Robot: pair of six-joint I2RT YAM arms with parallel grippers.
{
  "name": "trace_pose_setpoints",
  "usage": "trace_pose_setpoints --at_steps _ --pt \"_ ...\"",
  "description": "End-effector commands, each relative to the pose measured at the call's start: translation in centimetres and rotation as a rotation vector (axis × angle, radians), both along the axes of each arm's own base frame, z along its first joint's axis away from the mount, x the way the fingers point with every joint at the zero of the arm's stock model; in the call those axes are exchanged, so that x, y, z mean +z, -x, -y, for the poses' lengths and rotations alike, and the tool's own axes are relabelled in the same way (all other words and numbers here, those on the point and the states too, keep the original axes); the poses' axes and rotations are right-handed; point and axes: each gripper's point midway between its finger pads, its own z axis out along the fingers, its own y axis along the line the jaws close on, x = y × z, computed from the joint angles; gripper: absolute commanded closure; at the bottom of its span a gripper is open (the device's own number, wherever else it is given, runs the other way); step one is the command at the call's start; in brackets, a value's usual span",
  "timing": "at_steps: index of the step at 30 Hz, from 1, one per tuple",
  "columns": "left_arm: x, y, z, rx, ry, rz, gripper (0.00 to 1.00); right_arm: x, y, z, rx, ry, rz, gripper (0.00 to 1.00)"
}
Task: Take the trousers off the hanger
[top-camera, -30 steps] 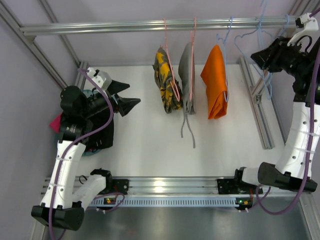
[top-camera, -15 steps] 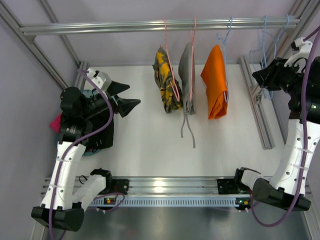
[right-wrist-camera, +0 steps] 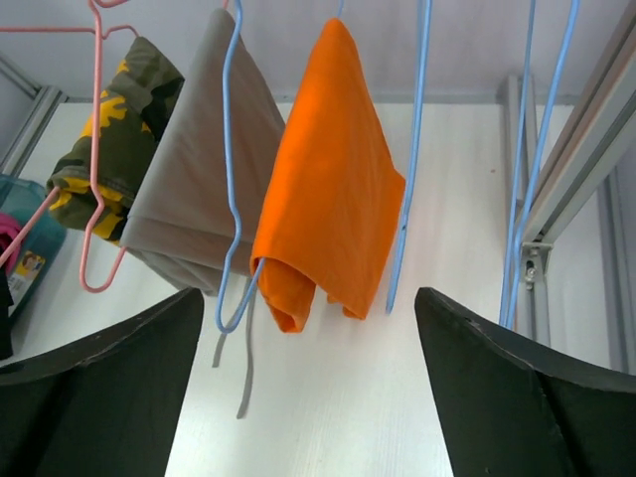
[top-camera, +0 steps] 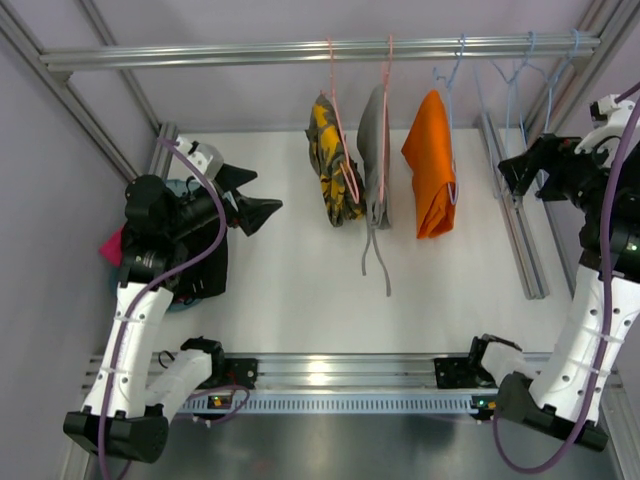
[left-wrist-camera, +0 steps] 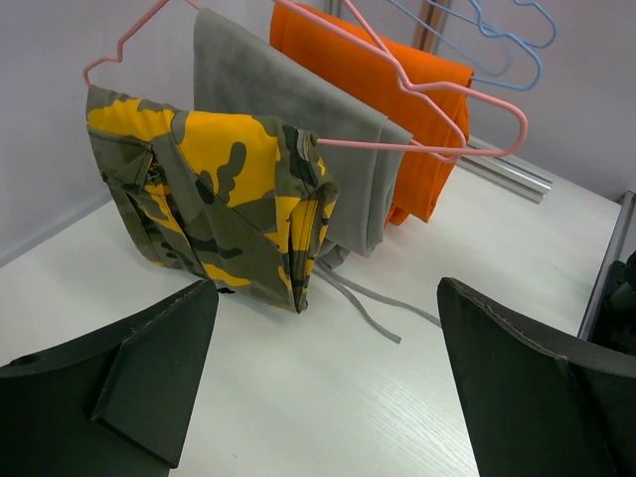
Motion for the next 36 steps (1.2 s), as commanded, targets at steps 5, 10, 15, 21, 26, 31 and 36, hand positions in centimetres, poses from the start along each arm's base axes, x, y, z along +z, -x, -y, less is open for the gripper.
trace_pose_setpoints --at_steps 5,10,15,21,26,31,36 --pt "-2.0 -1.4 -1.1 0.118 0.000 -0.175 0.02 3.3 2.5 0.2 -0.056 0.074 0.095 0.02" --pt "-5.1 -2.9 -2.6 0.242 -0.087 -0.498 0.02 3.2 3.5 -3.5 0.187 0.031 0.072 0.01" --pt "-7.5 -4.1 -5.0 0.387 -0.158 -0.629 0.02 3.1 3.3 -6.2 0.345 -0.131 0.067 0.01" --pt "-6.0 -2.6 -5.5 0.388 -0.166 -0.581 0.02 0.9 1.3 -8.6 0.410 -0.119 0.045 0.01" --pt "-5.8 -2.1 -8.5 0.517 -0.202 -0.549 0.02 -1.6 1.8 -11.2 0.522 -0.092 0.018 0.00" --pt "-5.3 -1.7 -11.2 0.651 -0.268 -0.500 0.02 -4.0 3.6 -13.1 0.614 -0.022 0.003 0.01" --pt "-4.1 -2.0 -12.2 0.709 -0.271 -0.466 0.02 -5.0 4.9 -12.8 0.610 0.008 0.015 0.01"
